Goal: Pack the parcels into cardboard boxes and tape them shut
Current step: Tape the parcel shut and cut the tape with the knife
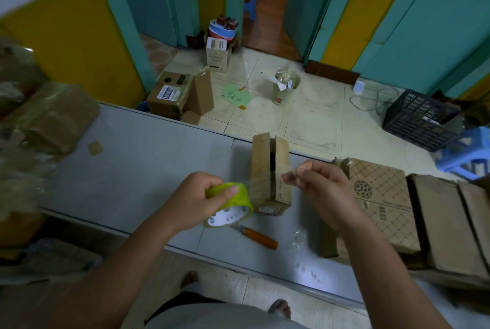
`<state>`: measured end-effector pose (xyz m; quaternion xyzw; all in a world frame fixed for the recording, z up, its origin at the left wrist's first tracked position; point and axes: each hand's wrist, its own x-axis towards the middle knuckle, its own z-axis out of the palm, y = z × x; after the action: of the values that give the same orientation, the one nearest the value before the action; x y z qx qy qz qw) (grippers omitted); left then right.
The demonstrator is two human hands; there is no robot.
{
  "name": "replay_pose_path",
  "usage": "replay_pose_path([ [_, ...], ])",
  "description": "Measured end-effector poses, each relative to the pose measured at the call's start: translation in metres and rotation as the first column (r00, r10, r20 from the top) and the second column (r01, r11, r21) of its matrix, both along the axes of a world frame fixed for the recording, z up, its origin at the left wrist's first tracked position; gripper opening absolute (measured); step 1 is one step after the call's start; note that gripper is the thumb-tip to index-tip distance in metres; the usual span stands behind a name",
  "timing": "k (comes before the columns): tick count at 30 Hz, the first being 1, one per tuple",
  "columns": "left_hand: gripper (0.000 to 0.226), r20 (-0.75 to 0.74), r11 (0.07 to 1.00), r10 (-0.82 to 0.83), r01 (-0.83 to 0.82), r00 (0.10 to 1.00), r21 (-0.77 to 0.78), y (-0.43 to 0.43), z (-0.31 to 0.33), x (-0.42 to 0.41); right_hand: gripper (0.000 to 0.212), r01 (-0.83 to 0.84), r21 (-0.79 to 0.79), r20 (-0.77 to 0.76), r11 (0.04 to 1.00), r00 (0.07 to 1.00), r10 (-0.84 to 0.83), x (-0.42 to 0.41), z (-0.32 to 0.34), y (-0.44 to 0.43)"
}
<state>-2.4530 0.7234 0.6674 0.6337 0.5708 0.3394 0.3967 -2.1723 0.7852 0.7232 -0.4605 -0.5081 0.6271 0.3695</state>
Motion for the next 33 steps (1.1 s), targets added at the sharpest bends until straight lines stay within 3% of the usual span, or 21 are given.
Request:
replay_pose_path([
  [3,0.046,0.113,0.991,-0.109,0.116,0.988,-0.060,-0.010,0.000,-0.003,0.019,0.089,-0.064,-0.086,0.994,0.992,-0.094,0.010,0.004,0.005],
  [7,0.066,-0.165,0.995,0.060,-0.071,0.985,-0.066,-0.013,-0.007,-0.006,0.022,0.062,0.017,0.043,0.998,0.997,-0.063,0.020,0.005,0.016],
  [9,0.073,-0.178,0.991,0.097,-0.111,0.979,-0.071,-0.016,-0.007,0.004,0.023,0.058,0.043,0.129,0.997,0.990,-0.063,0.023,0.002,0.024],
  [12,0.068,-0.088,0.991,0.086,-0.095,0.992,-0.098,-0.031,-0.005,0.030,0.019,0.054,0.151,0.280,0.987,0.955,-0.095,0.026,0.001,0.045],
  [16,0.041,0.177,0.964,0.022,0.026,0.984,-0.266,-0.053,-0.002,0.069,0.015,-0.081,0.290,0.510,0.953,0.856,-0.082,0.023,0.000,0.079],
  [20,0.042,0.304,0.899,0.228,-0.081,0.925,-0.430,-0.051,-0.006,0.097,0.012,-0.254,0.383,0.627,0.888,0.778,-0.048,0.011,-0.004,0.115],
  [23,0.037,0.320,0.854,0.362,-0.174,0.876,-0.490,-0.045,-0.011,0.106,0.013,-0.369,0.358,0.673,0.858,0.739,0.037,-0.003,-0.007,0.139],
  [27,0.066,0.302,0.825,0.449,-0.260,0.841,-0.501,-0.041,-0.010,0.113,0.014,-0.461,0.252,0.712,0.851,0.683,0.160,-0.027,-0.029,0.163],
  [31,0.040,0.380,0.775,0.547,-0.280,0.745,-0.566,-0.034,-0.002,0.137,0.017,-0.552,0.195,0.757,0.810,0.610,0.234,-0.038,-0.050,0.178],
  [33,0.040,0.388,0.773,0.551,-0.275,0.739,-0.572,-0.033,0.001,0.147,0.016,-0.560,0.203,0.735,0.803,0.629,0.252,-0.038,-0.057,0.179],
])
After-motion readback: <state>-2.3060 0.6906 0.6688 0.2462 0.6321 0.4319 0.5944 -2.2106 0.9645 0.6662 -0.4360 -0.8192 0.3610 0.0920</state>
